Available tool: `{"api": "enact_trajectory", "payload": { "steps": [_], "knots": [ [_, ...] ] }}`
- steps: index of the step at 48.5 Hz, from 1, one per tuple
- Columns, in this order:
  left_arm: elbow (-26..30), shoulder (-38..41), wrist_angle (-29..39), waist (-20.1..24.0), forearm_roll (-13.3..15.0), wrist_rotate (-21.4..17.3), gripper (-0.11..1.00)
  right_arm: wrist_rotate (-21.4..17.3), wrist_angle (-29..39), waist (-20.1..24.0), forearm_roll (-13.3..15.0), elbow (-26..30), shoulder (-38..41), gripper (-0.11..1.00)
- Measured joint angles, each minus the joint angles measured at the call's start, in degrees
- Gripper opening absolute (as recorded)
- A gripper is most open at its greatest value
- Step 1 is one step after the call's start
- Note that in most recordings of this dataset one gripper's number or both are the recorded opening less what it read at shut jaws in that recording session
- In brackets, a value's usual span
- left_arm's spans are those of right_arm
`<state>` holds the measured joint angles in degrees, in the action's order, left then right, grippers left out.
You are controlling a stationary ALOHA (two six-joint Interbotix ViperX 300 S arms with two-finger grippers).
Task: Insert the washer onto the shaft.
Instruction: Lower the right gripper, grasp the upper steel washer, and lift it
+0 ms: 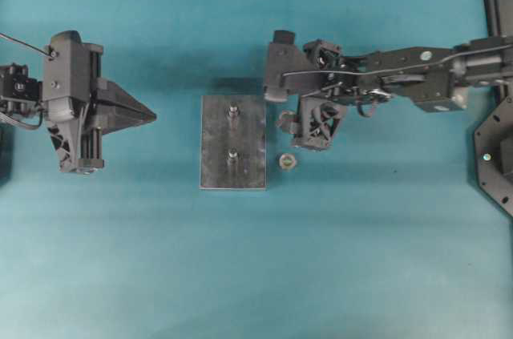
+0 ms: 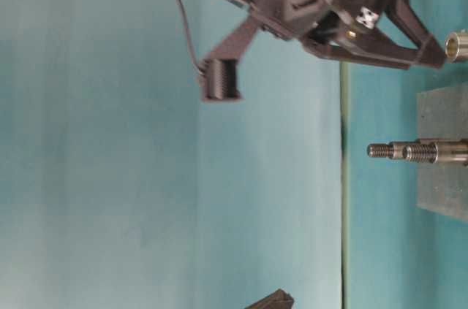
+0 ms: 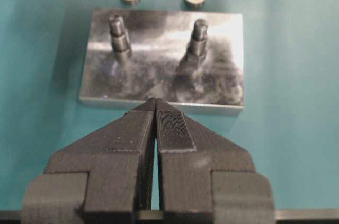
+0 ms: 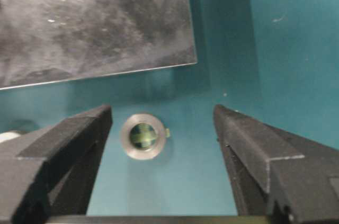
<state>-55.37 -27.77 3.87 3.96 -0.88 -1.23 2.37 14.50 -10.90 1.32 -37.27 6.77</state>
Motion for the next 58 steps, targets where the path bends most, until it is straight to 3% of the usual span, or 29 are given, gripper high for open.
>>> {"api": "enact_trajectory", "payload": {
  "steps": [33, 39, 51, 58],
  "knots": [
    [0.0, 1.3, -0.4, 0.0, 0.0, -1.4, 0.00, 0.0, 2.1, 0.5, 0.0, 0.3, 2.9, 0.76],
    [0.0, 1.5, -0.4, 0.0, -0.1, -1.4, 0.00, 0.0, 2.1, 0.8, 0.1, 0.4, 3.1, 0.68],
    [0.0, 1.6, -0.4, 0.0, 0.1, -1.4, 0.00, 0.0, 4.1, 1.4, 0.0, 0.8, 3.0, 0.36],
    [0.0, 1.8, -0.5, 0.0, 0.0, -1.4, 0.00, 0.0, 5.6, 1.3, 0.1, 1.3, 3.1, 0.33]
  ]
}}
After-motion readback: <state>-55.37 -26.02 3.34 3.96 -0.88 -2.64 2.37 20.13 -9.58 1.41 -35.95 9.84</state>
